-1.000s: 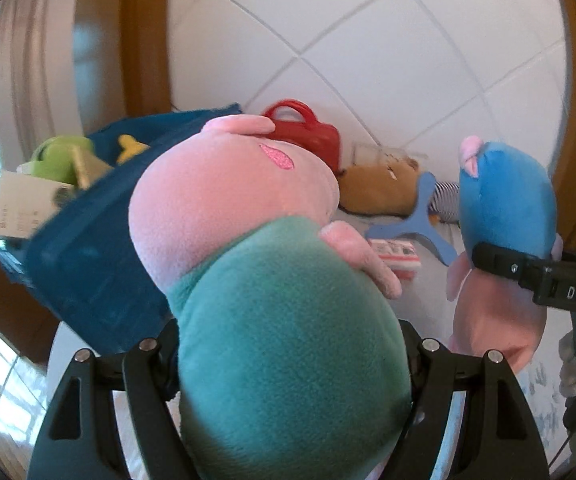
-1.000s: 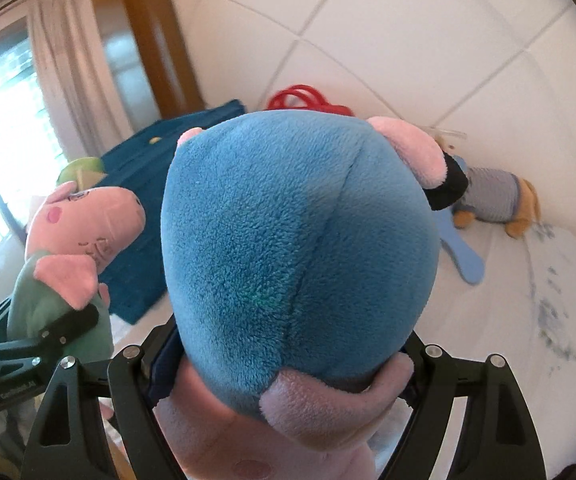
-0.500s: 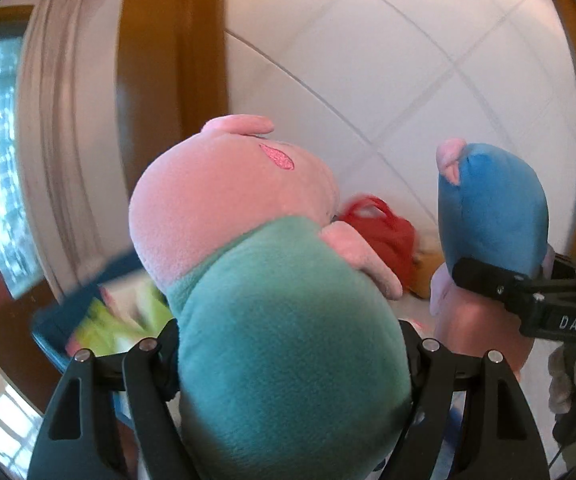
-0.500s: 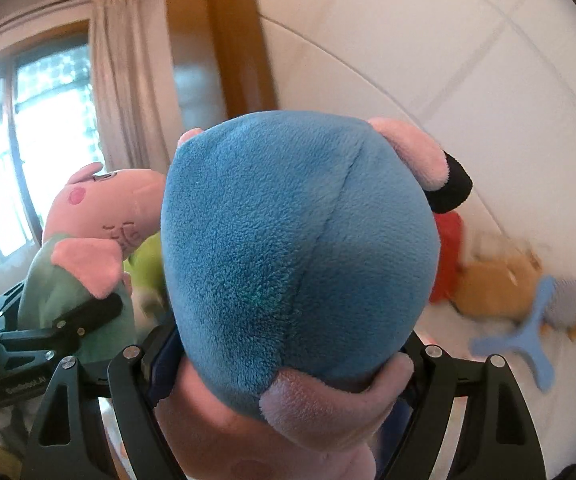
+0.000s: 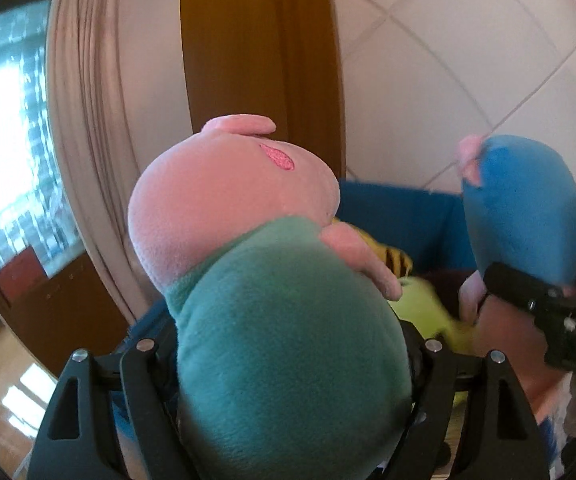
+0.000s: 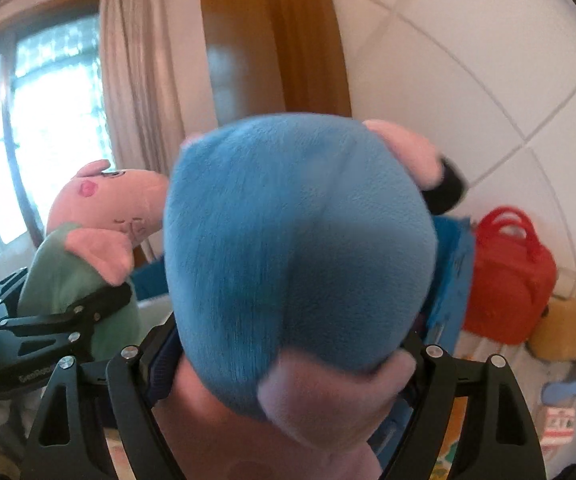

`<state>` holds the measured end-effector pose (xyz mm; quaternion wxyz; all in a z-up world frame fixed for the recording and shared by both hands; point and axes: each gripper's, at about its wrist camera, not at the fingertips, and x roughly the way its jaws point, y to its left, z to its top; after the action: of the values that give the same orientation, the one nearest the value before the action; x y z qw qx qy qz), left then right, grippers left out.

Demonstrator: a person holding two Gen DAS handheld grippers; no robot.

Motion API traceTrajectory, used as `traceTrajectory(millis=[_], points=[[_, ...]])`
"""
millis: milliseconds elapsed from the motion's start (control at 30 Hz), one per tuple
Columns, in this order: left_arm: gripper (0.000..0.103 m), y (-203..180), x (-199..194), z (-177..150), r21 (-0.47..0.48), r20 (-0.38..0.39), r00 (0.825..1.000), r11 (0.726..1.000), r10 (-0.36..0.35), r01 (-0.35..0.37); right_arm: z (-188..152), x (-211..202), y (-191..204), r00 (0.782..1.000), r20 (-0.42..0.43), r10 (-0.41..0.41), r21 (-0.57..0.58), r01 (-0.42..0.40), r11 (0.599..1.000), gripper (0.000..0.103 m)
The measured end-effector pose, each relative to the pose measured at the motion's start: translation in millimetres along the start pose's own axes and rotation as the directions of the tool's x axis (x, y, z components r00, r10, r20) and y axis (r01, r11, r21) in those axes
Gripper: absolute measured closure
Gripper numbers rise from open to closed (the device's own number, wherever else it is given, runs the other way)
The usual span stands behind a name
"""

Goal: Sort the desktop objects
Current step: 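Open the left tool over the crate while the right tool releases the pink-blue pig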

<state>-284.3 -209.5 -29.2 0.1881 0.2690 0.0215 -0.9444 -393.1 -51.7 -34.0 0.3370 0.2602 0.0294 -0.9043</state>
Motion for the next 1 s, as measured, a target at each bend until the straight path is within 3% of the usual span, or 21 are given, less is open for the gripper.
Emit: traceTrajectory(millis=[67, 167, 233, 300, 667, 1000], points=[[0.018, 6, 5, -6, -0.003, -0.008, 1.0, 1.0, -0.007, 0.007, 0, 9, -3, 1.0, -0.014, -0.007, 0.01, 0.007, 1.0, 0.016], [0.015, 12, 6, -6, -0.012, 0.0, 1.0, 1.0, -0.024, 0.024, 3, 14, -1, 0.999, -0.014, -0.044, 0.002, 0.044, 0.999, 0.002], [0.005, 13, 5, -4, -0.011, 0.015, 1.0, 1.0, -0.017, 0.017, 4, 15, -1, 0.997, -0.017, -0.073, -0.003, 0.073, 0.997, 0.0], [0.001, 10, -4, -2, -0.002, 0.046, 0.999, 1.0, -0.008, 0.008, 4, 14, -4, 0.997, -0.014, -0.08, 0.006, 0.08, 0.997, 0.0], [0.0, -22, -46, 7, 0.033, 0.122, 0.991, 0.998, -0.061, 0.057, 4, -41, -10, 0.992, 0.086, -0.097, 0.012, 0.097, 0.995, 0.0], [0.0, -69, -68, -8, 0.053, 0.101, 0.985, 0.989, -0.14, 0.135, -23, -98, -42, 0.981, 0.076, -0.177, 0.067, 0.172, 0.983, 0.0]])
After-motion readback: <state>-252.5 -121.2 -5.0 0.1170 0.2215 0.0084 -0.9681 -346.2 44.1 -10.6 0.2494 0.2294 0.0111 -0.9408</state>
